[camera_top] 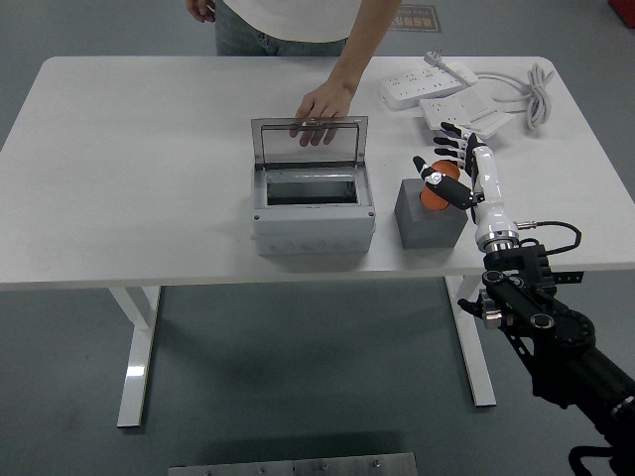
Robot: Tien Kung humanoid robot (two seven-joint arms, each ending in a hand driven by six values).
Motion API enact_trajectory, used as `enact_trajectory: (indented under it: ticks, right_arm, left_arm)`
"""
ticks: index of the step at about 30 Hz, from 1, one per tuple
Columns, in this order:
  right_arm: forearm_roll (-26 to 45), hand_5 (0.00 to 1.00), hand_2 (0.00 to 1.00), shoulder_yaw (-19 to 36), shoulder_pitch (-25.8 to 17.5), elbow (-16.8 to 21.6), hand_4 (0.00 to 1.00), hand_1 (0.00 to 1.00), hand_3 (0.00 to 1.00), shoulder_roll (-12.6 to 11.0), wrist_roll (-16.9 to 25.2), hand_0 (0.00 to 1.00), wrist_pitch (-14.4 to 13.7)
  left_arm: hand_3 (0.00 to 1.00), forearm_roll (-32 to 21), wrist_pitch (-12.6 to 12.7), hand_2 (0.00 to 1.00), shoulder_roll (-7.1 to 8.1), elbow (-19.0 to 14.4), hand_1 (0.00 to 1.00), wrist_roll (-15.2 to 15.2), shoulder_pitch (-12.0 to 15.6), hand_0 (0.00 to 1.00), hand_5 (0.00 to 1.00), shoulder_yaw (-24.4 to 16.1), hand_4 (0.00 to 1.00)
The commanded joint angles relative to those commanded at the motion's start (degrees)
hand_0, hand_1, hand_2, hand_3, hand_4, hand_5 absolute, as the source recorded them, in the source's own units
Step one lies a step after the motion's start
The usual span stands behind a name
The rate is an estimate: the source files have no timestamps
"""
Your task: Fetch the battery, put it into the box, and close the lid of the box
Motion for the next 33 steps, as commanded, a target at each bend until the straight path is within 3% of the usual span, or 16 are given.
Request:
enact_trajectory:
  ticks: [33]
  right_arm:
    - [0.7,0.187,0.681,-1.63,-0.43,-2.89,0.825,0.672,0.779,-0.98,-0.1,0.628,-0.25]
  left_arm:
    - [0.566,1.08,-0.6,0.629,-0.62,0.08,0.744,-0.17,-0.72,0.673,0.15,-0.24,0.552]
